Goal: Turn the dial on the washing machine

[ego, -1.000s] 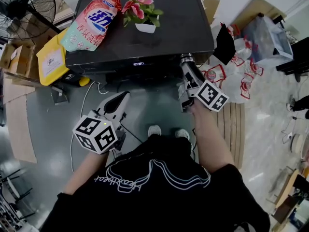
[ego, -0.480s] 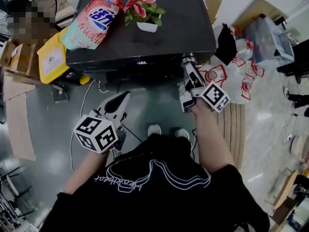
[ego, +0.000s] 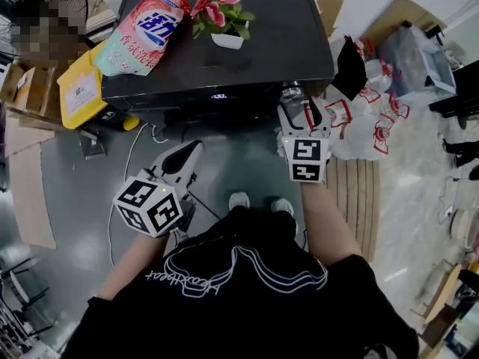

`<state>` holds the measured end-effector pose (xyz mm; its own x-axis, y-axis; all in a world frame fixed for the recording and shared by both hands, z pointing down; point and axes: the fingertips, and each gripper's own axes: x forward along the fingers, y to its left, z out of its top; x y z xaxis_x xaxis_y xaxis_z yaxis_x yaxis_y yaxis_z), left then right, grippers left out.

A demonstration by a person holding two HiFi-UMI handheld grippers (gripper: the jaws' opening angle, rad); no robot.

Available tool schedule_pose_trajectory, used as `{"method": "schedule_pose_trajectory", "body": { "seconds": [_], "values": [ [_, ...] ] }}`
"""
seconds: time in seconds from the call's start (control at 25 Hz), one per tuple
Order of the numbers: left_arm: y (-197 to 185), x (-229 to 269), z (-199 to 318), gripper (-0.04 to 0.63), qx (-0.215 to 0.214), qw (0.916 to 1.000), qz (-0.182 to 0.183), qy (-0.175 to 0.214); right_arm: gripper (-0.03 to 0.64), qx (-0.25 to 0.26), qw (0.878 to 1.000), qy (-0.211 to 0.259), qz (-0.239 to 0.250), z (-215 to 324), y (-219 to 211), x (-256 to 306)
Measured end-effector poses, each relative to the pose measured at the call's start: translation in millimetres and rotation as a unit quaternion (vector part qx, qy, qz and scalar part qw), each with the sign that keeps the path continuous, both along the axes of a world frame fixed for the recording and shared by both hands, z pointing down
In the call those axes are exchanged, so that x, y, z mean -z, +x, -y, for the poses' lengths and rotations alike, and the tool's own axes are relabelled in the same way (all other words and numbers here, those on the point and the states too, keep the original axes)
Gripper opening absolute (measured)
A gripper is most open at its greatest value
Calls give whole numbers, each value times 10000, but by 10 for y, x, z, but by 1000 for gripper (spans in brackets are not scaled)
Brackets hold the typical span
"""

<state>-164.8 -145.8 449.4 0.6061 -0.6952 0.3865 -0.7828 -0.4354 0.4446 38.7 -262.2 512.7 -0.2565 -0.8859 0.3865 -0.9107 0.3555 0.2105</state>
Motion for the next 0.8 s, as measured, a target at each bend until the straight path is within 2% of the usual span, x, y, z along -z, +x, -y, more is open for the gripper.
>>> {"method": "schedule_pose_trajectory", "body": {
  "seconds": [0.12, 0.36, 0.56, 0.8],
  "values": [
    [-8, 7, -2, 4, 13, 10000, -6, 7, 296, 233, 9966, 280, -738, -10, -94, 57],
    [-48, 9, 0, 4, 53, 10000, 6, 22, 311, 318, 9876, 483, -1460, 26, -181, 66],
    [-85, 3, -8, 3, 105, 9999, 1, 15, 311, 214, 9822, 463, -1807, 73, -166, -5],
    [-137, -2, -5, 3, 174, 9998, 7, 20, 290, 120, 9795, 451, -1959, 100, -150, -60]
  ]
}}
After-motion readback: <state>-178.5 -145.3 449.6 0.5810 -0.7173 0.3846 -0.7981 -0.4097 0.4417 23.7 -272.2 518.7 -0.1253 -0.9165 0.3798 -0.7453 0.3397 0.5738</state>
